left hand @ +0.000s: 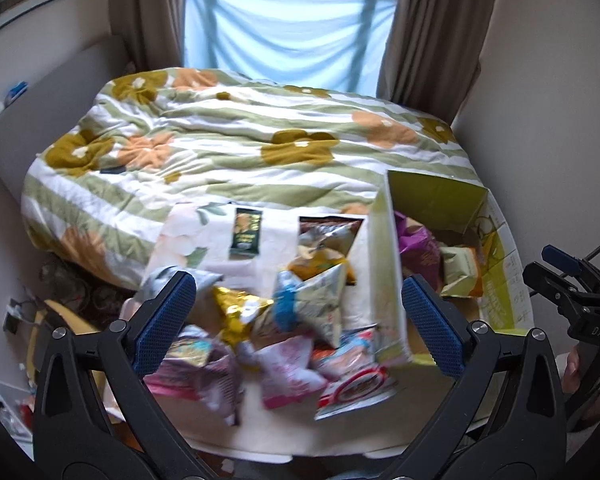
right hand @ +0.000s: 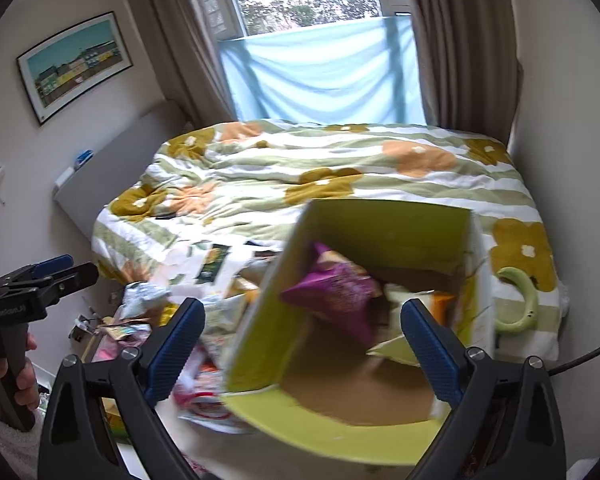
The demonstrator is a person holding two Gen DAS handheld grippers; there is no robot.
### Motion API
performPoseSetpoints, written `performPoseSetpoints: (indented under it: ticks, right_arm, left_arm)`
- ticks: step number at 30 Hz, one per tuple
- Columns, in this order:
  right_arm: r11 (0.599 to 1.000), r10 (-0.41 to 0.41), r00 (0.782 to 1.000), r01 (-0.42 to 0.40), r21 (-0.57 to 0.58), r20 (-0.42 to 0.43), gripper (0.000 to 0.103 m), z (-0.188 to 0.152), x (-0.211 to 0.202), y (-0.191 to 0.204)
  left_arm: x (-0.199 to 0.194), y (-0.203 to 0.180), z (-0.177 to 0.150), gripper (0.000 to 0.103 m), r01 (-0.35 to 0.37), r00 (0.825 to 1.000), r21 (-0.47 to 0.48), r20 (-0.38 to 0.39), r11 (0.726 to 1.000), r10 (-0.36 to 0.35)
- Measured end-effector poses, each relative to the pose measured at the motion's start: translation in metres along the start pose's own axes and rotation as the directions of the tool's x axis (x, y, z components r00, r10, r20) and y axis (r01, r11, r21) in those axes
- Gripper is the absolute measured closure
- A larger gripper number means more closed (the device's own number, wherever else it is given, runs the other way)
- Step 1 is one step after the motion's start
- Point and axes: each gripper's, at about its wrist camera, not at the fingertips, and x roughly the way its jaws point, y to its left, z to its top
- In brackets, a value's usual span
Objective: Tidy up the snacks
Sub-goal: 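Grasp the pink striped bag with the left tool while the right tool grasps the silver bag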
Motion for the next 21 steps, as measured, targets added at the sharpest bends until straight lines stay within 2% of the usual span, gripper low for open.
performPoseSetpoints:
  ticks: [5, 9, 15, 21]
  right_arm:
    - [1.000, 0.025, 1.000, -0.026, 0.002, 0.012, 0.005, -0.017, 0.005, 0.050]
    - [0.999, 0.041, 0.999, -0.041, -0.004, -0.009, 0.005, -0.029, 0.017, 0.091]
    - [0.998, 0.062, 0.998, -0.062, -0.009, -0.033, 0.005, -0.050, 0.035, 0.148]
    - [0.996, 0.085, 0.993, -0.087, -0.030, -0.077, 0.005, -0.069, 0.069, 0.198]
  left_arm:
    - [-0.017, 0.060, -0.012, 0.001, -0.020, 1.000, -0.010, -0.010, 1.000, 0.020]
    - [-0.017, 0.108, -0.026, 0.001, -0.015, 0.999, -0.036, -0.048, 0.999, 0.013]
    - [0.009, 0.169, -0.052, 0.001, 0.004, 0.990, -0.055, -0.142, 0.998, -0.012]
    - [0.045, 0.217, -0.078, 0.001, 0.045, 0.971, -0.045, -0.231, 0.998, -0.054]
